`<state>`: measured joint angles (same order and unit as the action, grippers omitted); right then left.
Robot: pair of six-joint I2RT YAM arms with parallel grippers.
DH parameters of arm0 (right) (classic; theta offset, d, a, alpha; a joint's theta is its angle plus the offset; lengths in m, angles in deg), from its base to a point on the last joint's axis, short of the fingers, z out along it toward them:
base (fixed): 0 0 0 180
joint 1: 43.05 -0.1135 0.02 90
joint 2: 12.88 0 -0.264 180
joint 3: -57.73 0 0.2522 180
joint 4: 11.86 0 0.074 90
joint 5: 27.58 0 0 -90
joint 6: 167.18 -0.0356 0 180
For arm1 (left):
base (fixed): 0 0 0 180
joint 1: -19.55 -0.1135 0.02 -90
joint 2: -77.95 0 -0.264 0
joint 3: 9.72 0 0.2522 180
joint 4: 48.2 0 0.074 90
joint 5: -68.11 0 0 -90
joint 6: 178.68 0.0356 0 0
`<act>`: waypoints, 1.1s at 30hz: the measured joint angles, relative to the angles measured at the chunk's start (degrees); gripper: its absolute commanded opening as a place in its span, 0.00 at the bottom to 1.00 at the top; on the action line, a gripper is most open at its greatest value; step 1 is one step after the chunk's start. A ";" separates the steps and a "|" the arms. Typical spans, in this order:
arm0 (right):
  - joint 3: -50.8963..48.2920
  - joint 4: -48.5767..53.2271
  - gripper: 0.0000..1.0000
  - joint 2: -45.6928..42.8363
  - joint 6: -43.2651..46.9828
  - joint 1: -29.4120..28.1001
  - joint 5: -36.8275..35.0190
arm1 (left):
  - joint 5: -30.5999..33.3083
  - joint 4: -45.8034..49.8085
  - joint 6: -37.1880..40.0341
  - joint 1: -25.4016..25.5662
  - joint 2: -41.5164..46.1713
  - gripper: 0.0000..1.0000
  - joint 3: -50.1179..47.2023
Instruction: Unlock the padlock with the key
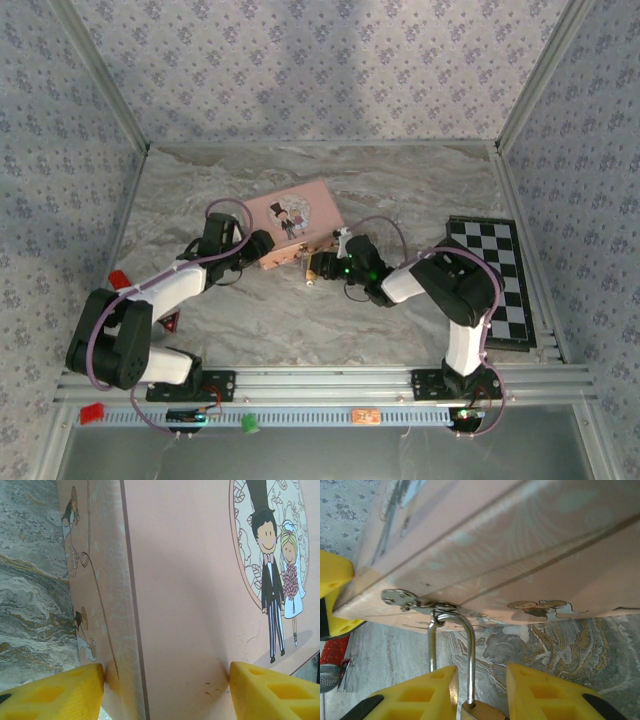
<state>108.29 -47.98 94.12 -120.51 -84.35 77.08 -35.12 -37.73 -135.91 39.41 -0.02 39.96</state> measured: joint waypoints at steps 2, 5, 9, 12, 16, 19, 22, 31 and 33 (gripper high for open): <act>0.00 -1.22 0.32 1.11 -0.83 0.02 0.39 | 0.09 0.02 -0.02 0.04 0.09 0.66 0.00; 0.00 -2.93 0.32 2.08 -1.73 -0.09 0.87 | 0.20 0.02 -0.02 0.04 0.11 0.66 0.00; 0.28 -3.32 0.31 2.62 -1.99 -0.26 1.01 | 0.20 0.00 -0.04 0.04 0.22 0.66 -0.11; 0.46 -3.56 0.30 2.99 -2.19 -0.26 1.03 | 0.20 0.00 -0.07 0.09 0.26 0.66 -0.15; 0.76 -3.65 0.29 3.26 -2.36 -0.26 1.25 | 0.20 0.00 -0.11 0.09 0.26 0.66 -0.15; 1.36 -4.09 0.28 3.93 -2.60 -0.26 1.33 | 0.20 0.00 -0.44 0.09 0.26 0.66 -0.15; 1.86 -4.57 0.27 4.72 -3.13 -0.28 1.84 | 0.20 0.00 -0.63 0.15 0.26 0.66 -0.15; 2.14 -5.66 0.16 4.98 -4.61 -0.63 2.69 | 0.20 0.00 -0.85 0.20 0.31 0.66 -0.20; 2.14 -5.92 0.14 4.98 -5.14 -0.63 2.73 | 0.20 -0.02 -0.87 0.20 0.31 0.67 -0.26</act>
<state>110.43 -53.91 99.11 -125.64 -84.98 79.81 -34.93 -37.75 -136.78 39.61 0.28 39.70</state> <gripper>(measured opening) 0.156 0.662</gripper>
